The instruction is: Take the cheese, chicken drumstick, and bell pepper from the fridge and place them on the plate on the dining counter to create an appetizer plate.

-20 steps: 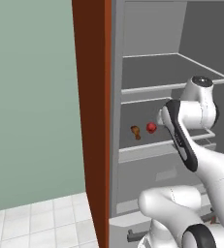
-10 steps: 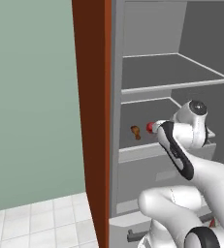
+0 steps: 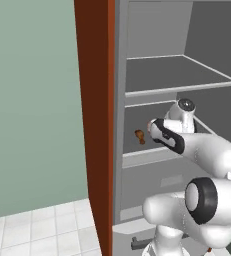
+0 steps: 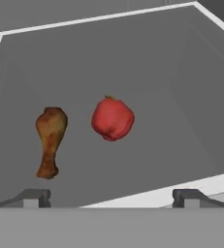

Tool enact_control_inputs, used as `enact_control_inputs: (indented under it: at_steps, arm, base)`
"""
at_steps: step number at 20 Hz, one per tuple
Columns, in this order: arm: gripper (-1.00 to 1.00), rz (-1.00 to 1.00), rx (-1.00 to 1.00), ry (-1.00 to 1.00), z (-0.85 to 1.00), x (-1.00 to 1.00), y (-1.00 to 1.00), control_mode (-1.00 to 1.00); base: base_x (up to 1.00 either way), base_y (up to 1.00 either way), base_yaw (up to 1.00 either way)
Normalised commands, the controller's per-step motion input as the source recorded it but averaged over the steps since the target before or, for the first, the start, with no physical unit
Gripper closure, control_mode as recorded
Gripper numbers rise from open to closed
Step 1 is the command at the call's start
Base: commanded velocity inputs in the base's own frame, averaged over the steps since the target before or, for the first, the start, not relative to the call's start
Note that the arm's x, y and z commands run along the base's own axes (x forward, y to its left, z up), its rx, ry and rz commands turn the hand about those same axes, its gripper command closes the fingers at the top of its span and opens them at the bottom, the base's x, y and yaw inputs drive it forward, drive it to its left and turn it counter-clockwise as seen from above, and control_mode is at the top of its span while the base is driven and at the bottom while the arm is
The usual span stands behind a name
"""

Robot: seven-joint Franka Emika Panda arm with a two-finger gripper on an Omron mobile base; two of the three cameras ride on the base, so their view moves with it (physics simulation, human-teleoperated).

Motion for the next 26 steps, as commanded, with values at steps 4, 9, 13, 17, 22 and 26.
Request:
enact_control_inputs:
  at_steps: [4,9,13,17,22,26]
  arm:
    - [-1.00,0.00,0.06,0.12,-0.15,0.56,-0.01,-1.00]
    - [-1.00,0.00,0.08,0.01,-0.27,0.34,-0.15,-1.00]
    - [-1.00,0.00,0.09,0.02,-0.34,0.32,-0.20,-1.00]
    - [-1.00,0.00,0.09,0.02,-0.31,0.28,-0.12,-1.00]
    - [-1.00,0.00,0.07,0.00,-0.18,0.18,-0.03,-1.00]
    - [-1.00,0.00,0.04,0.00,-0.24,0.00,0.00,-1.00]
  base:
    - [0.00,0.00,0.00]
    - [0.00,0.00,0.00]
    - [0.00,0.00,0.00]
    - [0.00,0.00,0.00]
    - [0.00,0.00,0.00]
    - [0.00,0.00,0.00]
